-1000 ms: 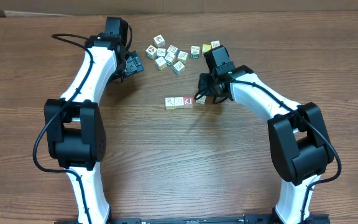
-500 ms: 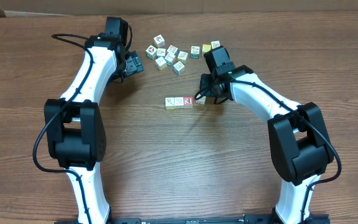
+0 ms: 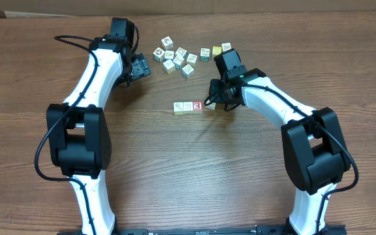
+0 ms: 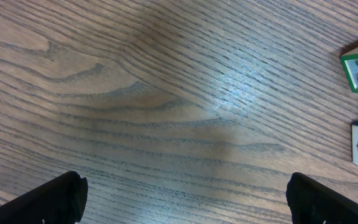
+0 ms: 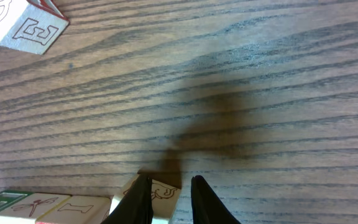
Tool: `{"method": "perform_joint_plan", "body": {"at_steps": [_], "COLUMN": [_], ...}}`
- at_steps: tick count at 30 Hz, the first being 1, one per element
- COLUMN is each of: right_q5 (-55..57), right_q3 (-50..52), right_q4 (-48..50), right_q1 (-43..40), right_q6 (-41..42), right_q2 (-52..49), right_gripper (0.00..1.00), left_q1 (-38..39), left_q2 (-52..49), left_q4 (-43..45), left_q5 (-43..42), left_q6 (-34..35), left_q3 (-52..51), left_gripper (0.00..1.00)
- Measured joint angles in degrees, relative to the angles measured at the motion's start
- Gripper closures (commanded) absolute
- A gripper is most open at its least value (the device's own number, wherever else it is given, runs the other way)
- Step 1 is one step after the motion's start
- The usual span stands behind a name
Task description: Form a horizontal line
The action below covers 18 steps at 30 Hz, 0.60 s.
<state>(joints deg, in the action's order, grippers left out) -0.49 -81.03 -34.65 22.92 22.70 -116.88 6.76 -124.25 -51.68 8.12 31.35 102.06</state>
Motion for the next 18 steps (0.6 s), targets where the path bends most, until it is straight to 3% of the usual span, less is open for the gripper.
{"method": "perform_joint_plan", "body": {"at_steps": [18], "right_q5": [-3.1], "right_q3": [0.0], "right_q4": [-0.7], "right_q1": [0.0], "right_q6": [0.0], "right_q2": [0.0], "right_gripper": [0.82], "left_q1": [0.0], "left_q2": [0.0], "left_q4": [0.0], "left_q5": [0.0], "left_q6": [0.0], "left_q3": [0.0], "left_gripper": [0.0]}}
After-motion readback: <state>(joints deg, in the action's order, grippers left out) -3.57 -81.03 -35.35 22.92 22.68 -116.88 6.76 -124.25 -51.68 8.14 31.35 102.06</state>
